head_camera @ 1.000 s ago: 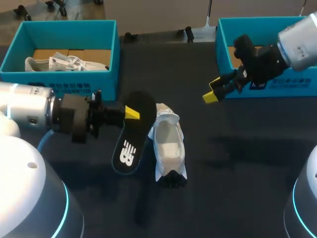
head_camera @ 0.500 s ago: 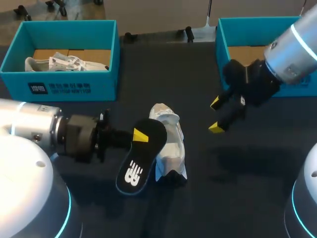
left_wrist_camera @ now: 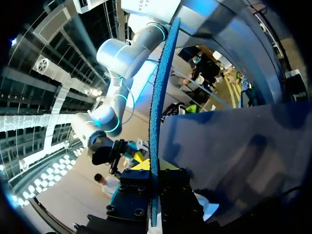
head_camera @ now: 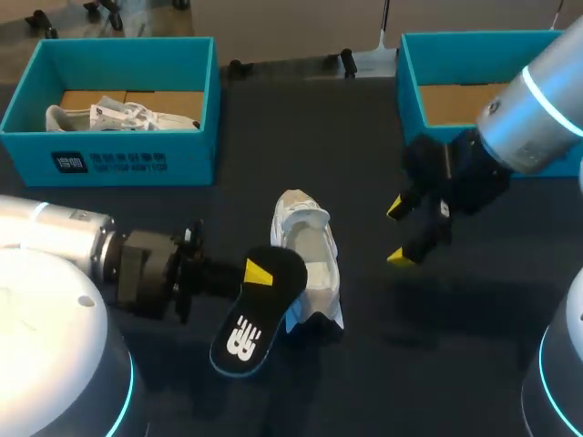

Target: Take the shoe out of the shoebox, open the shoe tongue, remove and reinsert the insole, then place the shoe into the shoebox

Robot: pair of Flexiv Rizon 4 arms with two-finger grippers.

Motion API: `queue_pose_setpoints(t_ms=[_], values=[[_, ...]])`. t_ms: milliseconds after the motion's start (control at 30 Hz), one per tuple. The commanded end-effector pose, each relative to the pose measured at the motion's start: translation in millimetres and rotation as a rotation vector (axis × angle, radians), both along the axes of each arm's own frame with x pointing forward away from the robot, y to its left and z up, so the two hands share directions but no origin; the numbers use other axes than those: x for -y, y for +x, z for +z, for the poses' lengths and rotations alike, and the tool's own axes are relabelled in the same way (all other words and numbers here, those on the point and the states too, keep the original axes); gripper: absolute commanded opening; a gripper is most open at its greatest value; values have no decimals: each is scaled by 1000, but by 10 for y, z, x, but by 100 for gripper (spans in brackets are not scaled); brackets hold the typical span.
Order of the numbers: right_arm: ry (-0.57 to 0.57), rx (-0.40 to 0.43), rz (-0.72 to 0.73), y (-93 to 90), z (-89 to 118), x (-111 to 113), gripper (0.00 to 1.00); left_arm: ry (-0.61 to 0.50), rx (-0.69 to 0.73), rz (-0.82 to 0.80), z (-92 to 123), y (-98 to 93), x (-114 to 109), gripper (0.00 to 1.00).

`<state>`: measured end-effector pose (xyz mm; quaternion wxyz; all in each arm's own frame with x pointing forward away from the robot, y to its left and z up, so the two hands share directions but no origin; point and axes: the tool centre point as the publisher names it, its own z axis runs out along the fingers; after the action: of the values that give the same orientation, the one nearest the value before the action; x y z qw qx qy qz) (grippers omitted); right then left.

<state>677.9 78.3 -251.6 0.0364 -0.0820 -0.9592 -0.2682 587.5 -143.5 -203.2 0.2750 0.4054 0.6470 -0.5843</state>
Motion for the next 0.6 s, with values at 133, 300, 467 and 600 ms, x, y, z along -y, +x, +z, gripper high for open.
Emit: queue_pose_setpoints(t_ms=[133,300,467,600], values=[[-93,-24,33,115,-411,-281,100,-25,-105,22,-228,51,20,0],[-117,-14,44,82,-546,-346,100,0,-171,97,-348,89,37,0],[-125,-17,39,74,-579,-348,100,0,-171,97,-348,89,37,0],[-125,-17,39,74,-579,-348,100,0,-171,97,-348,89,37,0]])
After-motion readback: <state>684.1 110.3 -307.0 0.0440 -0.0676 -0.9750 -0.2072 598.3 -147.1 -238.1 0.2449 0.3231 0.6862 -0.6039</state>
